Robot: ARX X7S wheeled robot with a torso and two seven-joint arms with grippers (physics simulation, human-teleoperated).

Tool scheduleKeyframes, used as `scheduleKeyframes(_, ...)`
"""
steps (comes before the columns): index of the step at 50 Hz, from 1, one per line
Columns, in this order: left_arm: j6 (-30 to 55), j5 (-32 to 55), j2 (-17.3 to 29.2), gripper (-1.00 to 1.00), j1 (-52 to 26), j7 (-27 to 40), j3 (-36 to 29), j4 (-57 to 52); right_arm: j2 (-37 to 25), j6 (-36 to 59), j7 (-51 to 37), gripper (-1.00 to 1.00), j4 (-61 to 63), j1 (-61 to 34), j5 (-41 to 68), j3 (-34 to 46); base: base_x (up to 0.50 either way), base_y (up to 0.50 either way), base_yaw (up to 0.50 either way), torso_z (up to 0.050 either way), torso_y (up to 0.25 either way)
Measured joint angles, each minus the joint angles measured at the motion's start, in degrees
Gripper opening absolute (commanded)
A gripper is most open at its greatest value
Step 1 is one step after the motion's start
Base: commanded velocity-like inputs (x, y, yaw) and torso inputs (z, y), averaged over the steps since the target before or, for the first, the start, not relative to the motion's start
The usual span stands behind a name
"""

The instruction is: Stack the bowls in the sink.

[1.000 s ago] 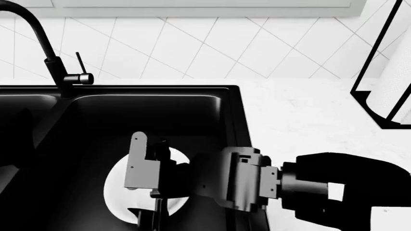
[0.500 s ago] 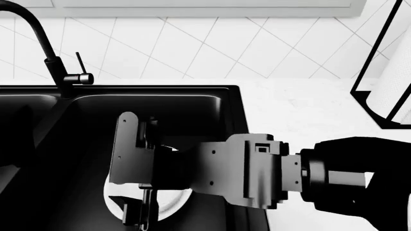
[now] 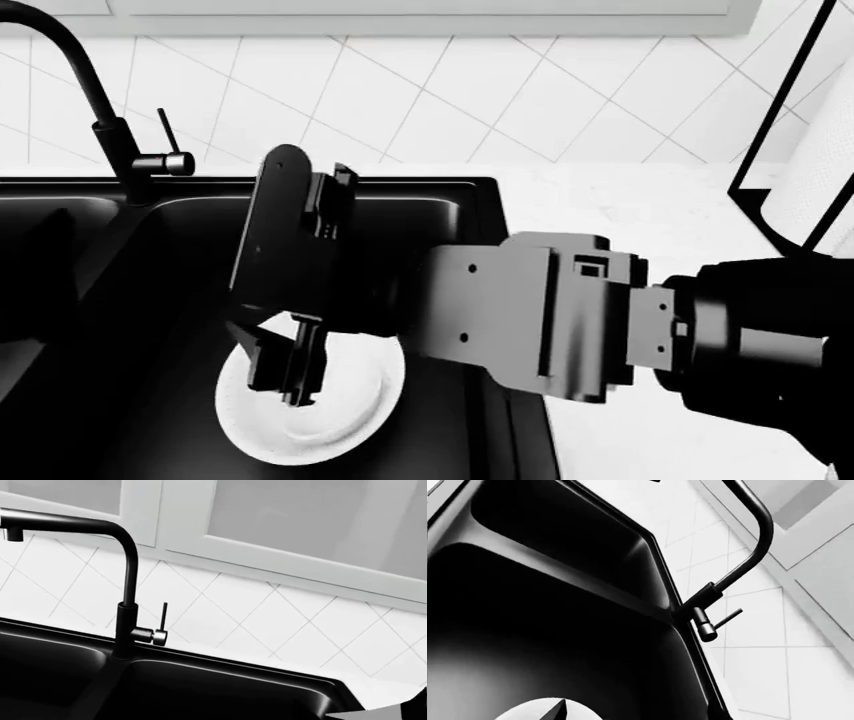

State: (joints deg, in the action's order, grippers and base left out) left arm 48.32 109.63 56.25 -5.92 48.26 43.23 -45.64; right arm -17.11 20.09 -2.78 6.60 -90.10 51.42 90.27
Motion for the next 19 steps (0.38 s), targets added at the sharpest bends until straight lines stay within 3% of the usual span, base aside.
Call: scheduleKeyframes(19,-1.4,0.0,0.8,1.00,-2.6,0.4,-3.6,-0.4,-5.2,2.8,-7.8,1.00,5.2,-4.3,3.2,-5.5,0.00,0.00,0.00,0.000,0.000)
